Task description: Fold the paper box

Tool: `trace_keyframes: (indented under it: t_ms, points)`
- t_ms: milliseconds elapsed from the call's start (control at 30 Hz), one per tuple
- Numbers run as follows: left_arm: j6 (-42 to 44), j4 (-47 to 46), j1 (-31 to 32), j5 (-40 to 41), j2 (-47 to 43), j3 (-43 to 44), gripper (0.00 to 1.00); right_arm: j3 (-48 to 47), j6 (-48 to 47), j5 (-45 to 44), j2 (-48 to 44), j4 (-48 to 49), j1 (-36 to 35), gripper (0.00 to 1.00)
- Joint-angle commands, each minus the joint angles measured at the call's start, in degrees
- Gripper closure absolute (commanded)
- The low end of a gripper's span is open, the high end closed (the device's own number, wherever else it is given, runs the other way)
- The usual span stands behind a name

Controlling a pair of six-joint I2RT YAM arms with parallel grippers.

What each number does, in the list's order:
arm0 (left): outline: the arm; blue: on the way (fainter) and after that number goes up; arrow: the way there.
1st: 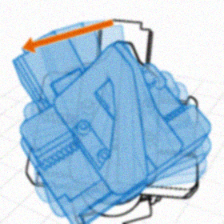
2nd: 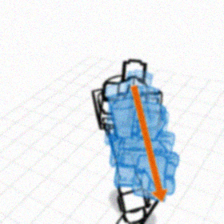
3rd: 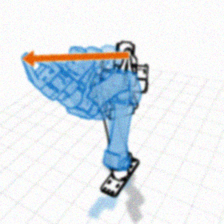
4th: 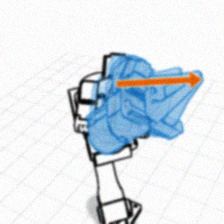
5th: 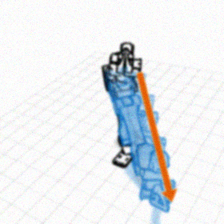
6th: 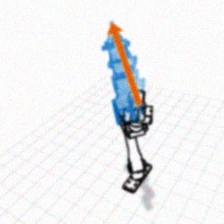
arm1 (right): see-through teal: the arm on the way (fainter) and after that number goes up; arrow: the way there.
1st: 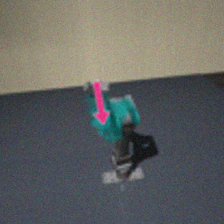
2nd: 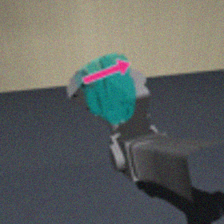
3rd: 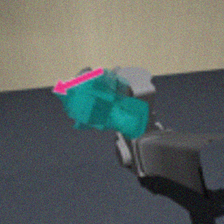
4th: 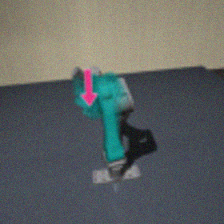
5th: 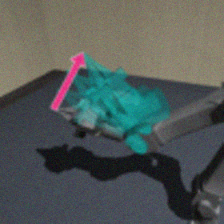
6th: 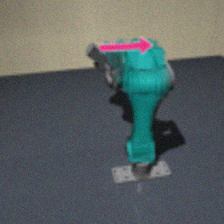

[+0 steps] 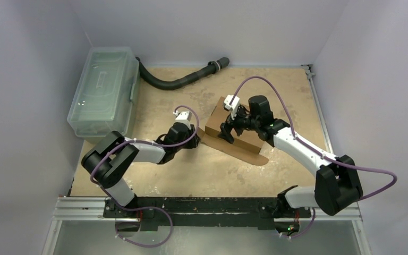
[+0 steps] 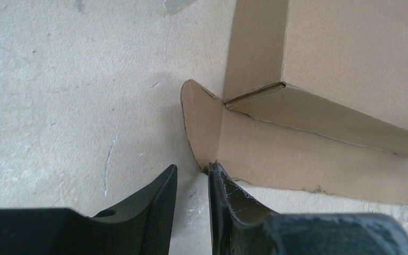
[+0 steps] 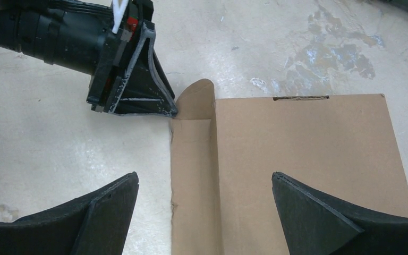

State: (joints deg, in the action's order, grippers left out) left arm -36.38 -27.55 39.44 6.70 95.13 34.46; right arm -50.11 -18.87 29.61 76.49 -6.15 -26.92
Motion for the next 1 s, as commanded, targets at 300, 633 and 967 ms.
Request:
trace_keyframes:
  t_ms: [300,633,967]
  points:
    - [-3.5,-12.2,-2.6,-2.3,0.8,-1.8,0.69,0.4,1.2,0.7,-0.6,1.8,0.9,0.01]
    - [-5.5,-18.8,-4.8,-7.7,4.2,-2.0,0.91,0.4,1.2,1.0,-0.4,1.8,1.4,0.01]
    - [-4.5,-21.0,-5.3,-11.8,6.1,-1.3,1.0,0.3,1.1,-0.2,0.1,1.9,1.3,0.01]
